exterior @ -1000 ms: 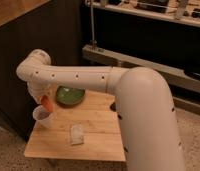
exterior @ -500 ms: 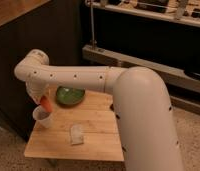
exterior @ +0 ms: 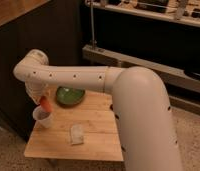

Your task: Place the pepper in the ceramic cup

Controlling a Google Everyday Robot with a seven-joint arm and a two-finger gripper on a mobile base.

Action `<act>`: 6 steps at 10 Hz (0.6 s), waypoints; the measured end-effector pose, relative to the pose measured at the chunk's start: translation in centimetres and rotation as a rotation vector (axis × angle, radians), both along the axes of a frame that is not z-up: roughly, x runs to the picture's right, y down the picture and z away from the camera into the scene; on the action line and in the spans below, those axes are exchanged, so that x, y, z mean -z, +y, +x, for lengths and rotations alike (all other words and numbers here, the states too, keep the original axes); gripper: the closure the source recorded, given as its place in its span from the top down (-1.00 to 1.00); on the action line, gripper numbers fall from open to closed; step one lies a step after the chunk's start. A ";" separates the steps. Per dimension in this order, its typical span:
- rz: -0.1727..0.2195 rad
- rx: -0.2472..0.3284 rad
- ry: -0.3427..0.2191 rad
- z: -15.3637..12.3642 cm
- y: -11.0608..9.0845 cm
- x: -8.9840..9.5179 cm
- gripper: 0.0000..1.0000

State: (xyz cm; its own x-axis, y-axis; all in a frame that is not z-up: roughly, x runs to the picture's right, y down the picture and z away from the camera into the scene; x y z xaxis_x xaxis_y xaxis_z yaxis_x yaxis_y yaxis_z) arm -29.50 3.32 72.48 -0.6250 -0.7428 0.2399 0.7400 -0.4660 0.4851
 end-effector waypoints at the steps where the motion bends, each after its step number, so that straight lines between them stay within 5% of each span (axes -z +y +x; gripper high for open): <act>1: 0.000 0.001 0.000 0.0 0.0 0.0 -0.94; 6: 0.000 0.008 -0.003 -0.2 0.1 0.1 -0.94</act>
State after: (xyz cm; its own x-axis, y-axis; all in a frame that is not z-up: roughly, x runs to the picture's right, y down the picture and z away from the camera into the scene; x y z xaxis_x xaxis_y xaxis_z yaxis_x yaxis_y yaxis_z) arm -29.75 3.44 72.40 -0.6315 -0.7379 0.2380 0.7348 -0.4716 0.4876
